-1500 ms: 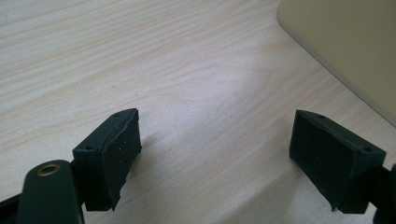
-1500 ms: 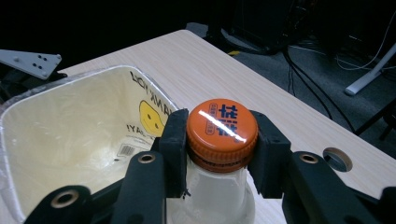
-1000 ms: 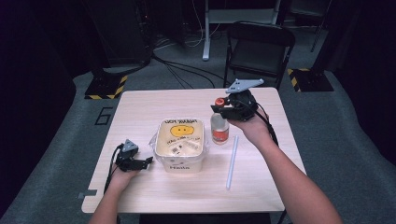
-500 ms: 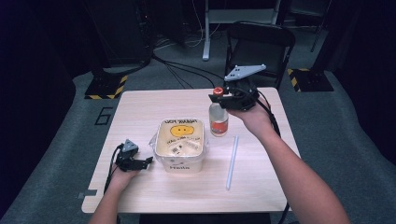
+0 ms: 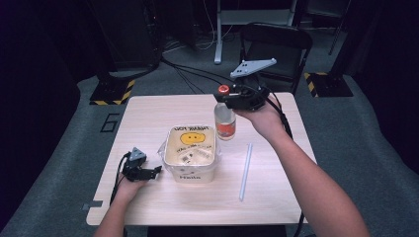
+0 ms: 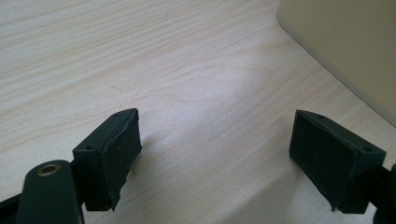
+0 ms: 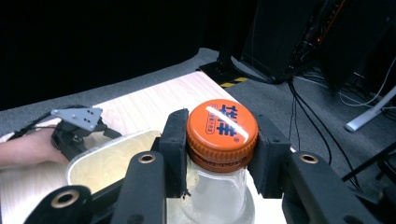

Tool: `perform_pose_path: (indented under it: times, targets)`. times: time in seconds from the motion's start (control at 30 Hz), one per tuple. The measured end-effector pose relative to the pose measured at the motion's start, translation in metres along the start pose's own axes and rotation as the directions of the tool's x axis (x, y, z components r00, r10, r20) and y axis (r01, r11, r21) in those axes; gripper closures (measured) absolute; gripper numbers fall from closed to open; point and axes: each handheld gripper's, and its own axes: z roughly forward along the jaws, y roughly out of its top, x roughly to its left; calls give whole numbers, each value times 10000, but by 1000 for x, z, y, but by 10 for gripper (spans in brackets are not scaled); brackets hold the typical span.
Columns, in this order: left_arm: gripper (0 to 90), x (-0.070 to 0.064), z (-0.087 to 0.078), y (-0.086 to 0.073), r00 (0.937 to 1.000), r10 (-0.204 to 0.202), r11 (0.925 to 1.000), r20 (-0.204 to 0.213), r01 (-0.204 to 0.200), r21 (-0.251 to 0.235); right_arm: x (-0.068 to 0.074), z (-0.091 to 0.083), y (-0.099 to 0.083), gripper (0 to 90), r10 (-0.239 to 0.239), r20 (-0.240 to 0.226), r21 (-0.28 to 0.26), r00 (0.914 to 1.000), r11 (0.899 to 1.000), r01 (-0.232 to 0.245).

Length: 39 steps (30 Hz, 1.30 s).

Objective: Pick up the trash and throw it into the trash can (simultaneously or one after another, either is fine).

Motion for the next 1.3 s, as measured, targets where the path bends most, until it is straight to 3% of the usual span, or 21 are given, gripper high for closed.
perform_pose_path:
  times: [0.53,1.3]
  targets:
    - [165,0,0,0,10000,-6,10000,1,6,-4,19,19,13,617,-385,-480,-253,9981,9990,373]
    - [166,0,1,0,10000,-41,9999,-13,41,-120,36,52,12,617,-520,-780,-95,9956,9986,514]
